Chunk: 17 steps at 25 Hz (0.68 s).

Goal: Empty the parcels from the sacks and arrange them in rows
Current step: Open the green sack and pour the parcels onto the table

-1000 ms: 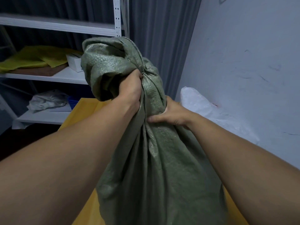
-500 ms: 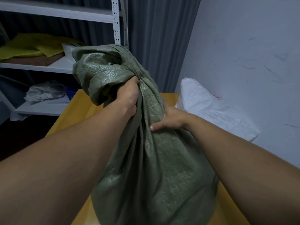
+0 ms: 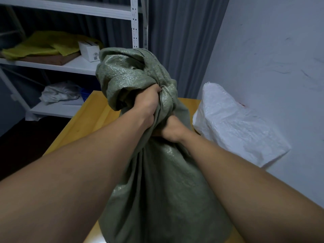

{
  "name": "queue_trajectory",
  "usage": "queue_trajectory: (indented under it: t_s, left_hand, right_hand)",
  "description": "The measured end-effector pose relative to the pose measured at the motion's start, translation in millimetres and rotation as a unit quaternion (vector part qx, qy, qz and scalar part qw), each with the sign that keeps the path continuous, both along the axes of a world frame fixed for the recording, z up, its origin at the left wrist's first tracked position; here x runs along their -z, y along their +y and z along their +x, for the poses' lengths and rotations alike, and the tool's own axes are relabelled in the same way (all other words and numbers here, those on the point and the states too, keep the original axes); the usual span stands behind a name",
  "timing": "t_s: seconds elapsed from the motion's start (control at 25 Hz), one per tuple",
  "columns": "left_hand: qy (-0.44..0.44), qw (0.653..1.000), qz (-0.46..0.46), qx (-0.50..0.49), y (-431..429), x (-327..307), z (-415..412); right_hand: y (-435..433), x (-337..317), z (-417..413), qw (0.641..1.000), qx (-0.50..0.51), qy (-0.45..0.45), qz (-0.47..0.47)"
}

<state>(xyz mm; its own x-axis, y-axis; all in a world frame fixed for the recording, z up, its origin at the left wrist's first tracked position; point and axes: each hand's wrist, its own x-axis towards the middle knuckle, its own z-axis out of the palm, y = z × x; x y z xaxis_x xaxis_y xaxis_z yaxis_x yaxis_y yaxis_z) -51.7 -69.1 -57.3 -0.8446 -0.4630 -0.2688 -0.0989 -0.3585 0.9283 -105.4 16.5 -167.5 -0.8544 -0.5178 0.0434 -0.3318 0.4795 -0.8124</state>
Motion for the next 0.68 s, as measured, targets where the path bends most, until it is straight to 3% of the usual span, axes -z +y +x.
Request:
queue_trajectory:
  t_s: [0.12, 0.24, 0.4, 0.68]
  left_hand:
    - [0.012, 1.0, 0.011, -0.018, -2, -4, -4]
    - [0.014, 0.999, 0.027, -0.028, -11, -3, -5]
    - [0.033, 0.998, 0.055, 0.0, -19, -2, -8]
    - [0.048, 0.997, 0.05, 0.046, -32, 7, -9]
  right_hand:
    - [-10, -17, 2, 0.99, 0.015, 0.007, -0.142]
    - [-23, -23, 2, 0.982, 0.037, 0.009, -0.183]
    - [-32, -26, -5, 0.981, 0.084, 0.017, -0.173]
    - [-28, -26, -14, 0.989, 0.127, 0.041, -0.064]
